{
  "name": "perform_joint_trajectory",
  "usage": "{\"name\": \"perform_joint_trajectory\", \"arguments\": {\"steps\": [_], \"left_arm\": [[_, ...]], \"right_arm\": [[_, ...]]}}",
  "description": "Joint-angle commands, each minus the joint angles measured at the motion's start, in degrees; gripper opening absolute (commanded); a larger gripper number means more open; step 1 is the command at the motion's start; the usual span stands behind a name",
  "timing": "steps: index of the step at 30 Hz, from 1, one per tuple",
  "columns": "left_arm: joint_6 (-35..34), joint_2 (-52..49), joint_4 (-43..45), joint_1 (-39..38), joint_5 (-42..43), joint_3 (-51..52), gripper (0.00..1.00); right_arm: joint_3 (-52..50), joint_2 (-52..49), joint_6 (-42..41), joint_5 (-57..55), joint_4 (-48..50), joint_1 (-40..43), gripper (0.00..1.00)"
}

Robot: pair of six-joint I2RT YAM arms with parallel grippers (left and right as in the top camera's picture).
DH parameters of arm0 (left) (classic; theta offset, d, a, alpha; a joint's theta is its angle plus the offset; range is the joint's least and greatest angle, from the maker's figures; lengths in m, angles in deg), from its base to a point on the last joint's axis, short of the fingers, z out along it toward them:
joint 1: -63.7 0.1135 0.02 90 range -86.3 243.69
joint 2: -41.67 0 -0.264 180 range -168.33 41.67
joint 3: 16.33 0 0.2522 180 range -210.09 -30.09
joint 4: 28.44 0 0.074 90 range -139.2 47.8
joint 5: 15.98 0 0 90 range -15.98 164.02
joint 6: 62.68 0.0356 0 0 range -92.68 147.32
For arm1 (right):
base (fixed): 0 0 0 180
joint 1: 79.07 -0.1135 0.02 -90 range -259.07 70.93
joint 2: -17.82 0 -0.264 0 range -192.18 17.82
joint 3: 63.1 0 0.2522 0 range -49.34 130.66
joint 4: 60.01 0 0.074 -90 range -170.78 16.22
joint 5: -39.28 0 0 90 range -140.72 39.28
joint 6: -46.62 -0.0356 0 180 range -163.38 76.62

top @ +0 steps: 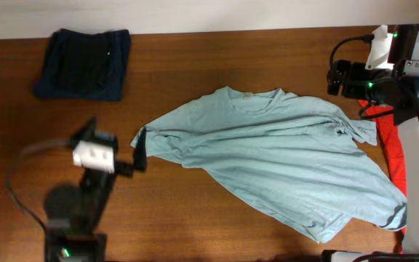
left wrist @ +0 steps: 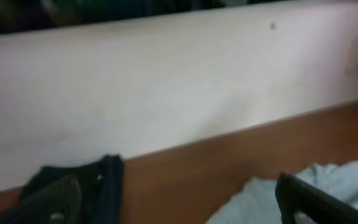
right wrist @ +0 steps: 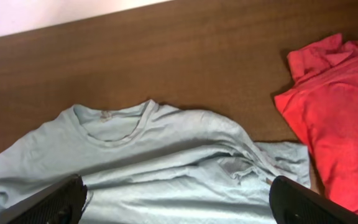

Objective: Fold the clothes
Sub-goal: 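Reach the left gripper to the T-shirt's left shoulder edge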

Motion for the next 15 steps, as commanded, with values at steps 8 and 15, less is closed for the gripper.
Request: {"name": "perform_joint_trajectory", "arguments": {"steps": [8, 15], "left_arm": [[16.6, -51.6, -42.3, -9.1, 6.6, -62.7, 1.0], [23.0, -74.4, -53.9, -16.0, -0.2, -79.1, 0.99]], "right_arm": [[0.2, -0.1, 0.0, -0.1, 0.0, 0.2, 0.99], [0.2, -0.1, 0.0, -0.1, 0.0, 0.2, 0.98]]}}
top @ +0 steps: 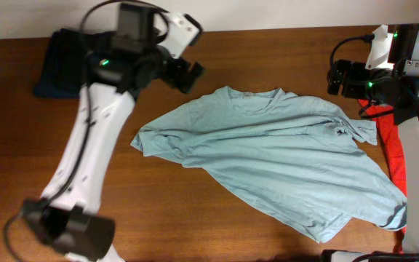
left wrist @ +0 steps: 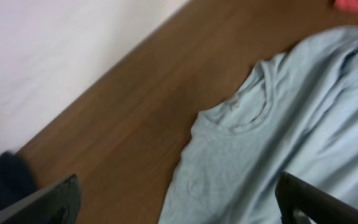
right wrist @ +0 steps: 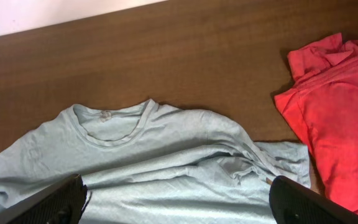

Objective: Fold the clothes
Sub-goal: 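Reach the left gripper to the T-shirt's left shoulder edge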

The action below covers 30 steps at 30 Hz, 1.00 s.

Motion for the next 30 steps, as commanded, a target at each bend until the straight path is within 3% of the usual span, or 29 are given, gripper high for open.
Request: {"name": "perform_joint_trajectory", "arguments": {"steps": [1, 7, 15, 30], "left_arm": [[4.3, -8.5, 0.8, -2.1, -2.7, -2.0, 0.99], [4.3, -18.3, 7.0, -2.6, -2.7, -2.0, 0.99], [7.0, -23.7, 13.7, -2.6, -2.7, -2.0, 0.98], [8.5, -32.8, 14.3, -2.6, -7.9, -2.0, 0.96]], "right_arm": [[0.2, 0.0, 0.0, -0.1, 0.1, 0.2, 0.99], [0.2, 0.0, 0.0, -0.1, 0.1, 0.2, 0.99], [0.2, 0.0, 0.0, -0.1, 0.1, 0.2, 0.99], [0.2, 0.0, 0.0, -0.1, 0.1, 0.2, 0.99]]}}
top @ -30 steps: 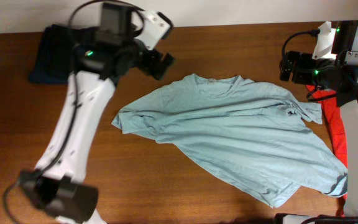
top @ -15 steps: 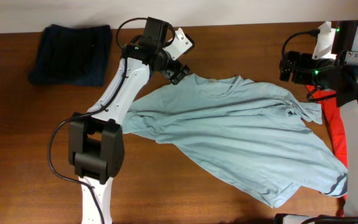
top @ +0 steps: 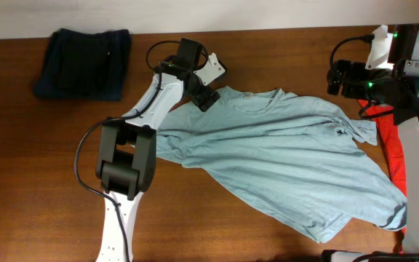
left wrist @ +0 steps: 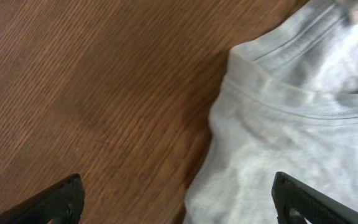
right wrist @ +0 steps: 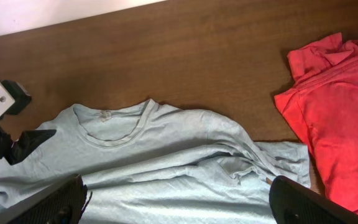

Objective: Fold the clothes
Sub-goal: 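Reach the left gripper to the T-shirt's left shoulder edge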

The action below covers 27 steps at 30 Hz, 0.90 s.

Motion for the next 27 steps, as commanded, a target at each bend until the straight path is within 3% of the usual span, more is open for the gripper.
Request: {"name": "perform_joint_trajectory", "arguments": {"steps": [1, 10, 17, 20, 21, 27], "left_arm": [[0.9, -1.9, 0.3, 0.2, -2.4, -0.8, 0.95], [0.9, -2.1, -1.6, 0.2, -2.4, -0.8, 0.59], [0.9, -2.1, -2.9, 0.2, -2.4, -0.8, 0.55], [0.9, -2.1, -3.2, 0.2, -2.4, -0.8, 0.33], [0.9, -2.1, -3.3, 0.2, -2.4, -0.8, 0.17], [0.9, -2.1, -3.2, 0.2, -2.4, -0.8, 0.01]], "right_arm": [[0.2, 0.0, 0.0, -0.1, 0.0, 0.2, 0.98], [0.2, 0.0, 0.0, -0.1, 0.0, 0.2, 0.98], [0.2, 0.0, 0.0, -0.1, 0.0, 0.2, 0.98], [0.2, 0.0, 0.0, -0.1, 0.0, 0.2, 0.98], [0.2, 0.0, 0.0, -0.1, 0.0, 0.2, 0.98], [0.2, 0.0, 0.0, -0.1, 0.0, 0.2, 0.98]]}}
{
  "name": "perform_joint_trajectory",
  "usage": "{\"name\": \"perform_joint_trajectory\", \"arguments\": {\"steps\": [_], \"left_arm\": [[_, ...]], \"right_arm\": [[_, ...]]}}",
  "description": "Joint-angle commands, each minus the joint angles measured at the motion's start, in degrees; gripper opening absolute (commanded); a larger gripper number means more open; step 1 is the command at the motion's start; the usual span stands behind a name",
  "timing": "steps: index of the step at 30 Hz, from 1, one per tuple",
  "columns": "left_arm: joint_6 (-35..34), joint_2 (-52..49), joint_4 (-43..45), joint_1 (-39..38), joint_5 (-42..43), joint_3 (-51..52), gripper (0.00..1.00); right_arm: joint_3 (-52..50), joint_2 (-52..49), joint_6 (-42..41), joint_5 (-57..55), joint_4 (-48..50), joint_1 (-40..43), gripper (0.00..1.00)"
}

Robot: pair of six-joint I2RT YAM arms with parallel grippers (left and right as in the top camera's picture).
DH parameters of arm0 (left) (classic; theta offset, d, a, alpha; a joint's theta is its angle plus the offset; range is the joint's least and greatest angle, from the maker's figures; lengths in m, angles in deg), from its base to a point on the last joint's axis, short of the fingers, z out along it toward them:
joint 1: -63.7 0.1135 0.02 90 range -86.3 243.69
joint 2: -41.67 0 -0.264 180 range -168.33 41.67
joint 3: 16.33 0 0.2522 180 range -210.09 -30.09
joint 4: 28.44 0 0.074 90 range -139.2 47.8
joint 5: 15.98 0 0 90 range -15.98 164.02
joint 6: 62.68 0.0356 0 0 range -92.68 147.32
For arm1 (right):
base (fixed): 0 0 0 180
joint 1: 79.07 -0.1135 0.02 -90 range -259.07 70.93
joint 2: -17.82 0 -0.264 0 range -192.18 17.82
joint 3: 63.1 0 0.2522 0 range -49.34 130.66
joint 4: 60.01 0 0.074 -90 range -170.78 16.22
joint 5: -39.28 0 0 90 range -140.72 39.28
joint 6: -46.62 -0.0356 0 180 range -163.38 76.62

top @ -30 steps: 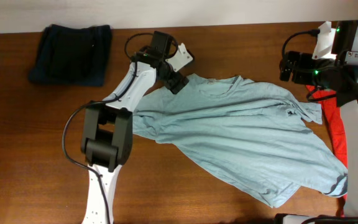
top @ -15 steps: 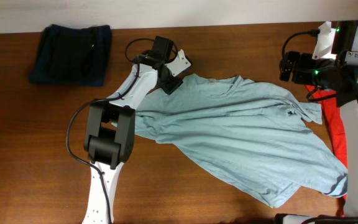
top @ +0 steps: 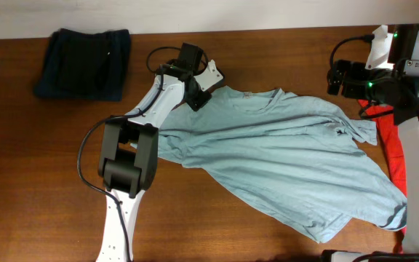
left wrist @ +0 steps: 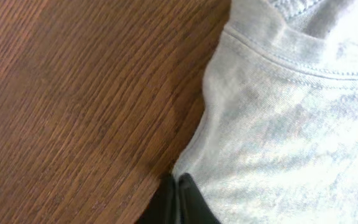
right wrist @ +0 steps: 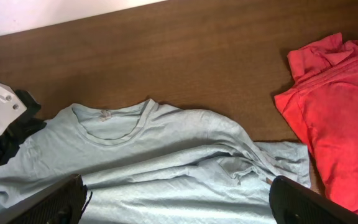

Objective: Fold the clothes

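A light blue T-shirt [top: 282,153] lies spread and wrinkled on the wooden table [top: 42,182], collar toward the back. My left gripper [top: 195,98] is at the shirt's shoulder edge just left of the collar. In the left wrist view the shirt [left wrist: 291,124] fills the right side, and the gripper [left wrist: 176,193] has its dark fingers pressed together on the hem. My right gripper [top: 337,76] hangs over the back right by the other sleeve. In its wrist view it [right wrist: 179,199] stands wide open above the shirt [right wrist: 166,168].
A folded dark navy garment [top: 84,62] lies at the back left corner. A red garment [top: 388,138] lies crumpled at the right edge, partly under my right arm, and shows in the right wrist view [right wrist: 334,112]. A white wall [top: 195,14] runs behind the table.
My left gripper was open over the shoulder beside the collar; now it is lower and shut on the shirt's edge there. The right arm and the shirt have not moved.
My left gripper was first near the front left, by the shirt's left sleeve. Then it was up at the back, left of the collar. Then it hung open close over the shoulder edge, and now it is shut there. The right arm stayed put throughout.
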Motion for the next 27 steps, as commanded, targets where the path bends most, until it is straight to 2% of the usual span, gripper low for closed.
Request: {"name": "perform_joint_trajectory", "arguments": {"steps": [1, 6, 8, 11, 22, 27], "left_arm": [[0.3, -0.6, 0.0, 0.2, 0.0, -0.8, 0.01], [-0.5, -0.6, 1.8, 0.4, -2.7, -0.8, 0.01], [-4.8, -0.6, 4.0, 1.0, -7.3, -0.8, 0.01], [-8.5, -0.6, 5.4, 2.1, -9.8, -0.8, 0.01], [-21.0, -0.6, 5.0, 11.8, -10.1, -0.8, 0.01], [-22.5, -0.6, 3.0, 16.2, -10.5, -0.8, 0.01]], "right_arm": [[0.2, 0.0, 0.0, -0.1, 0.0, 0.2, 0.99], [0.2, 0.0, 0.0, -0.1, 0.0, 0.2, 0.98], [0.2, 0.0, 0.0, -0.1, 0.0, 0.2, 0.98], [0.2, 0.0, 0.0, -0.1, 0.0, 0.2, 0.98], [0.2, 0.0, 0.0, -0.1, 0.0, 0.2, 0.99], [0.2, 0.0, 0.0, -0.1, 0.0, 0.2, 0.98]]}}
